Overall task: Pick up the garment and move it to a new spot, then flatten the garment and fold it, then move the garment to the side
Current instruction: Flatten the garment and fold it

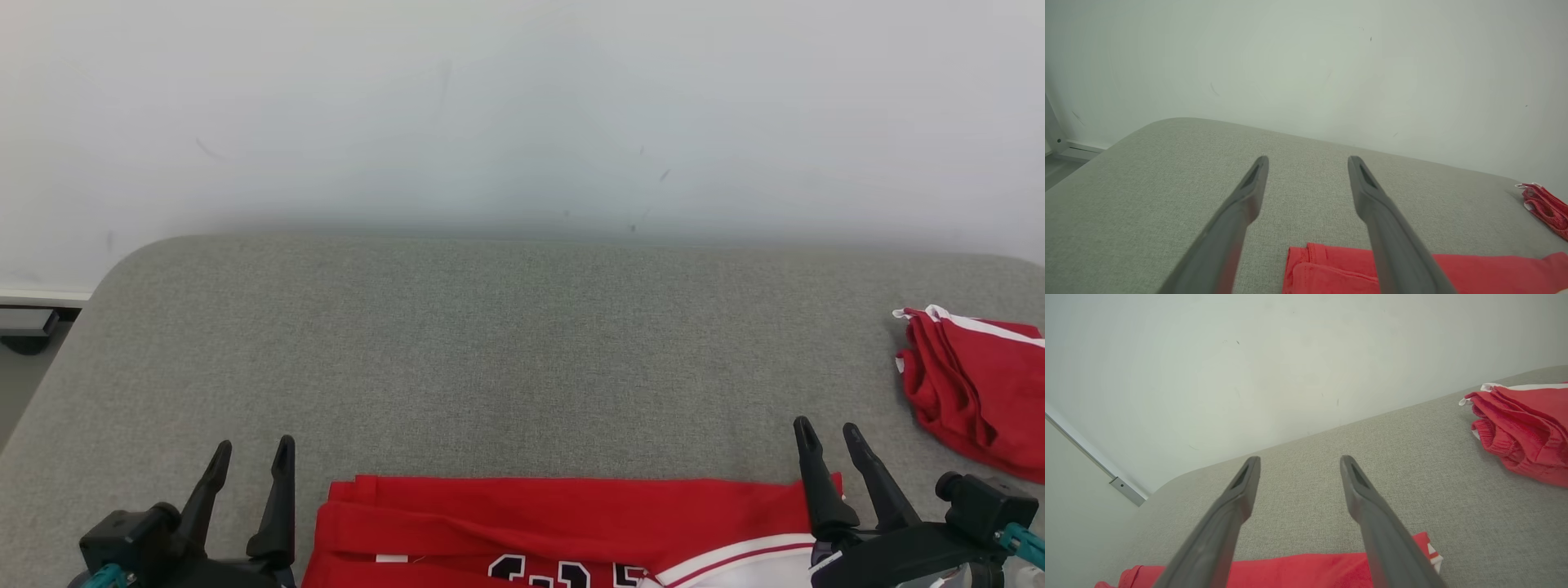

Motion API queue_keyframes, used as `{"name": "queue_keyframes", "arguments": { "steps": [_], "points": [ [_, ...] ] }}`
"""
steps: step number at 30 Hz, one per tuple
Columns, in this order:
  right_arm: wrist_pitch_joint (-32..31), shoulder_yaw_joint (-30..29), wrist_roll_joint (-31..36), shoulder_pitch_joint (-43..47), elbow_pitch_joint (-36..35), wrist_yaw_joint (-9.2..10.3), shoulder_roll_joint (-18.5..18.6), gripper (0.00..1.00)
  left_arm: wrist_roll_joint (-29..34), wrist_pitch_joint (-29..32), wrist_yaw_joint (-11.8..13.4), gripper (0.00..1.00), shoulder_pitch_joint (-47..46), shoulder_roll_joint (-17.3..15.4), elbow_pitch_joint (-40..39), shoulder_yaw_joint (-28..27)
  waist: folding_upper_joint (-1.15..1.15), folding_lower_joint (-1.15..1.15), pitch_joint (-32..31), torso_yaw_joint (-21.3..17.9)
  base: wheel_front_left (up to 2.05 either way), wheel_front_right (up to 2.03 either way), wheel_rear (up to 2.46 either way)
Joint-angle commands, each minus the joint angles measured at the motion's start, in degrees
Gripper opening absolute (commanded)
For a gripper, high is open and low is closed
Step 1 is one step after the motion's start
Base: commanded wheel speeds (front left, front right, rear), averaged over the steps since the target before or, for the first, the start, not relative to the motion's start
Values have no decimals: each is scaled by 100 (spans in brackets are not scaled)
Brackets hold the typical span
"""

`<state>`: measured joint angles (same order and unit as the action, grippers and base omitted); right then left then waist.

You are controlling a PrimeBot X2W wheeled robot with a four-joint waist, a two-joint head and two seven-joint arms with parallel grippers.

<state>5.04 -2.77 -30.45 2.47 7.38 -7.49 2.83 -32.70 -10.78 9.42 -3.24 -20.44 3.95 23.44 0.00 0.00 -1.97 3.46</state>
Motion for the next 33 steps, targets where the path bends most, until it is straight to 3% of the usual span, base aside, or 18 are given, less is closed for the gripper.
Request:
{"name": "queue_keyframes", "arguments": {
  "steps": [1, 21, 28, 33],
  "points": [
    [-3, -8, 47, -69, 15, 1, 15, 100, 2, 14, 0, 100, 42, -33, 11, 2, 0, 0, 9, 12, 0, 0, 0],
    [-224, -129, -67, -98, 113, 2, 15, 100, -93, 43, -6, 100, -24, -36, 54, 53, 0, 0, 35, 52, 0, 0, 0],
    [-1161, -350, -105, -113, 56, 1, 18, 100, -66, 62, 48, 100, 43, -45, -19, 115, 0, 0, 43, 38, 0, 0, 0],
    [-2329, -1042, 301, -34, -271, 1, 19, 100, -75, 92, 45, 100, 47, -64, -36, 149, 0, 0, 58, 35, 0, 0, 0]
  ]
}}
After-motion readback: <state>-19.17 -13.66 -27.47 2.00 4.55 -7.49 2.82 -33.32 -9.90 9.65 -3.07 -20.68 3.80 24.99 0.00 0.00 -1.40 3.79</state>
